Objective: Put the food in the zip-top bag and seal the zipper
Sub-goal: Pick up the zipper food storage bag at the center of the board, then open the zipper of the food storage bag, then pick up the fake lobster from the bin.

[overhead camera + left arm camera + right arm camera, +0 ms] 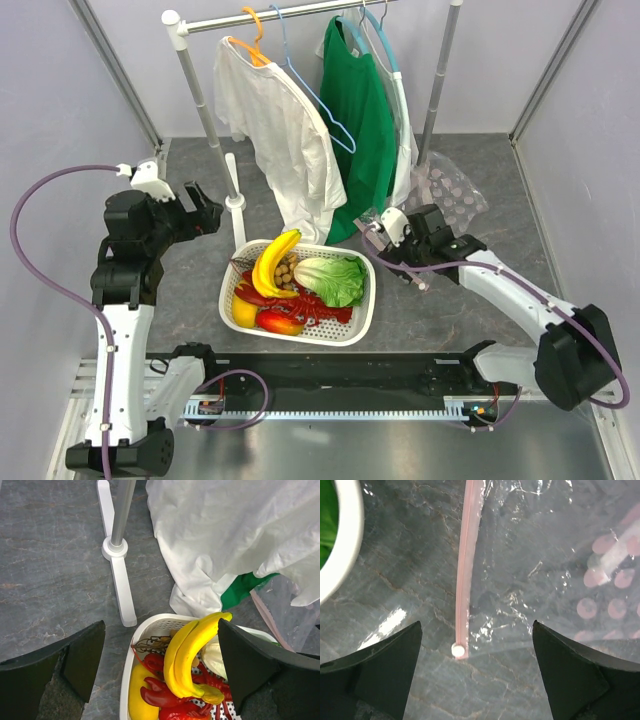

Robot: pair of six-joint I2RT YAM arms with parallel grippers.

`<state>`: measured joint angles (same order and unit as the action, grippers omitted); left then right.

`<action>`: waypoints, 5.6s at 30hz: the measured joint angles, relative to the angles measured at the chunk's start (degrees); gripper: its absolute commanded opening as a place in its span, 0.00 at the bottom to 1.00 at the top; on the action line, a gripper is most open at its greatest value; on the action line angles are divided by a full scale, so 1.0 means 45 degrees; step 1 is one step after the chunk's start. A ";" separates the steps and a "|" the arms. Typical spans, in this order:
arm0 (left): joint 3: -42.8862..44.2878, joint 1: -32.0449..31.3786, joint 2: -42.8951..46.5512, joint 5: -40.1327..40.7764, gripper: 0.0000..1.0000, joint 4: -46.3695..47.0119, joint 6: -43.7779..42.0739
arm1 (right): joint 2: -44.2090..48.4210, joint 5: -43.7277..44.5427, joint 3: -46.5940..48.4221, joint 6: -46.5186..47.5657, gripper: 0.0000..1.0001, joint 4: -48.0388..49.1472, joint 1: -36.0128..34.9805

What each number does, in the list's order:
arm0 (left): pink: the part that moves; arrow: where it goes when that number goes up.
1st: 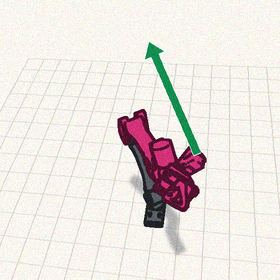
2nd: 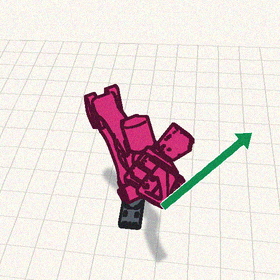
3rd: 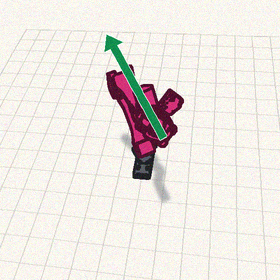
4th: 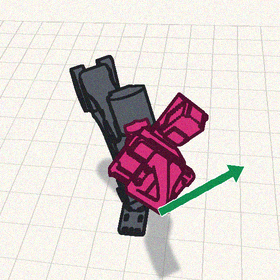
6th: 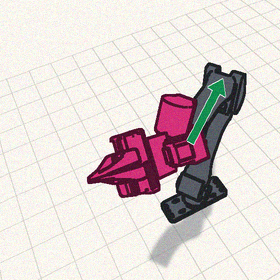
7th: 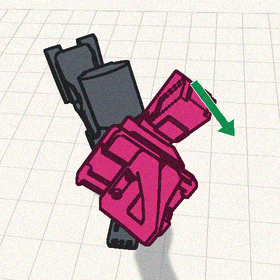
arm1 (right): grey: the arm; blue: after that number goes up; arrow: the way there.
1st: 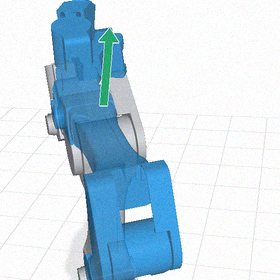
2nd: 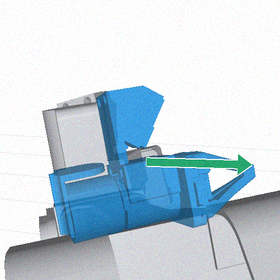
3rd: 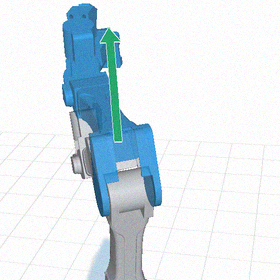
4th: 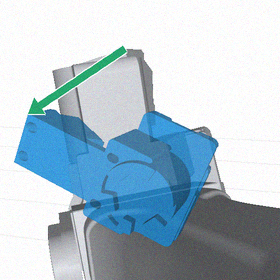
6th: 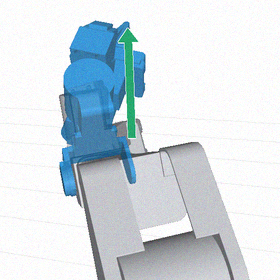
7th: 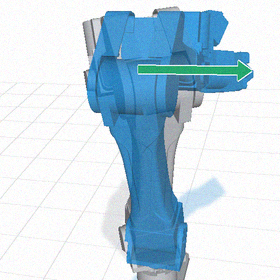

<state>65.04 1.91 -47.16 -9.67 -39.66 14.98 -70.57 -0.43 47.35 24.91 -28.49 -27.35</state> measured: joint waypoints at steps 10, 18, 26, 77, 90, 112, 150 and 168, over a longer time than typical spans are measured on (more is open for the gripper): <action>-0.0243 0.0000 -0.0427 0.0000 1.00 0.0141 0.0204 | -0.1015 0.0908 -0.1156 -0.0005 0.95 0.3551 -0.0529; -0.0262 0.0000 -0.0520 0.0005 1.00 0.0194 0.0359 | -0.2220 0.0753 -0.1214 -0.0209 0.91 0.5178 -0.0627; -0.0423 0.0000 -0.0568 0.0010 1.00 0.0253 0.0423 | -0.3084 0.0971 -0.1214 -0.0034 0.75 0.6130 -0.0675; -0.3031 -0.2127 0.0510 -0.5916 0.95 0.3526 0.2623 | 0.3521 -0.3439 0.2987 -0.7111 0.00 -0.2492 -0.0253; -0.3274 -0.8830 -0.3133 -0.3060 0.83 0.5503 0.3949 | 0.3109 -0.4284 0.2395 -1.3255 0.00 0.0141 -0.0918; -0.1239 -1.0622 -0.6455 -0.0937 0.02 0.5629 0.5178 | 0.3410 -0.1894 0.2171 -1.3483 0.10 -0.0398 -0.1375; -0.0073 -0.9097 -0.7524 -0.3963 0.28 0.3492 0.3259 | 0.4376 -0.0194 0.4041 -0.9947 0.00 -0.5357 -0.1443; -0.0986 -0.2147 -0.2210 -0.7747 0.80 0.1214 0.0015 | 0.4187 -0.0282 0.4031 -1.0103 0.00 -0.5863 -0.1423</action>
<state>60.60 -7.75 -57.10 -44.53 -34.20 15.05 -51.72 -1.69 65.49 -20.56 -54.87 -33.76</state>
